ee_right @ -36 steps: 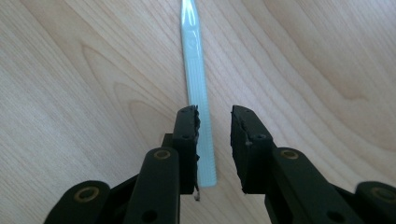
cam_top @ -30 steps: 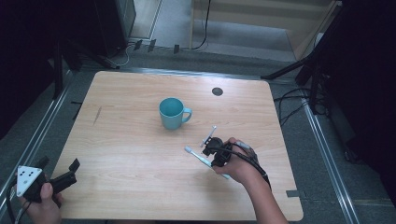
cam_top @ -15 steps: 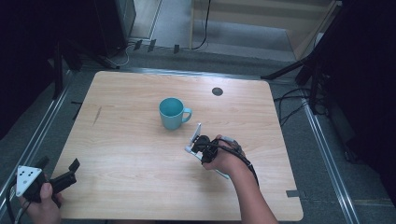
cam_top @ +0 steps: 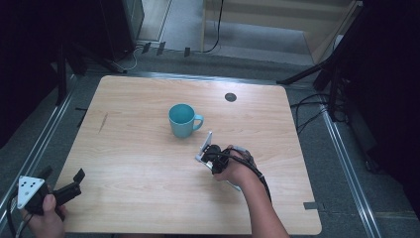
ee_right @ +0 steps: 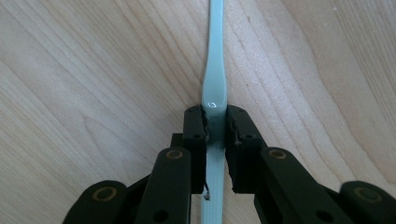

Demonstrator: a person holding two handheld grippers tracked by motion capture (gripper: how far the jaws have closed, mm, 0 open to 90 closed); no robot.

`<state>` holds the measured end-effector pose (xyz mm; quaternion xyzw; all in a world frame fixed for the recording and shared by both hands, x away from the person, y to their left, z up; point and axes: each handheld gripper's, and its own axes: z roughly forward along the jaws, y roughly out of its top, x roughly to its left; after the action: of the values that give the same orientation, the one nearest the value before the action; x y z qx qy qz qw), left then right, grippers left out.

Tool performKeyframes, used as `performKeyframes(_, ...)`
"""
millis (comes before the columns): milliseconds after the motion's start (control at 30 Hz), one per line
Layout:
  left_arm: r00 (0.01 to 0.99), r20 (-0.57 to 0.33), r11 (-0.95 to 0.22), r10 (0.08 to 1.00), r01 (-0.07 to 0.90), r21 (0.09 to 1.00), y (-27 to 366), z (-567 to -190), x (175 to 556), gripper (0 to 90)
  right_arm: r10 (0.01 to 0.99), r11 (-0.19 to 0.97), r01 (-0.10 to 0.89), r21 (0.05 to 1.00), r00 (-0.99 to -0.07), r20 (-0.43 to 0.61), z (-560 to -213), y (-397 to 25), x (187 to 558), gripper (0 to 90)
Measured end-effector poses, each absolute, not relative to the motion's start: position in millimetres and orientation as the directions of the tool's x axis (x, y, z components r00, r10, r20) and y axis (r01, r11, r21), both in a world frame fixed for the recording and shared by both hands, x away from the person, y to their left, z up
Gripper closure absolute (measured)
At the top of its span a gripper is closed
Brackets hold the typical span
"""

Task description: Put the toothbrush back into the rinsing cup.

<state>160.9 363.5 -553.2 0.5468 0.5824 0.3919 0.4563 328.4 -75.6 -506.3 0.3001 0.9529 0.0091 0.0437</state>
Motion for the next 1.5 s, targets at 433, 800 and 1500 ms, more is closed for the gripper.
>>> performKeyframes(433,0.012,-0.102,0.095,0.995,0.28,0.955,363.4,-553.1,161.2,0.4,0.709,0.697,0.681,0.225,-0.7,-0.077,-489.6,-111.5,341.2,80.0)
performKeyframes(800,0.012,-0.104,0.097,0.995,0.277,0.956,363.8,-553.1,160.8,0.4,0.852,0.491,0.732,0.473,-0.517,-0.084,-462.0,-142.8,350.2,80.0)
performKeyframes(1500,0.004,-0.098,0.094,0.995,0.268,0.959,363.3,-553.3,160.6,0.4,0.928,0.087,0.428,0.9,-0.364,0.083,-414.5,-140.8,354.0,80.0)
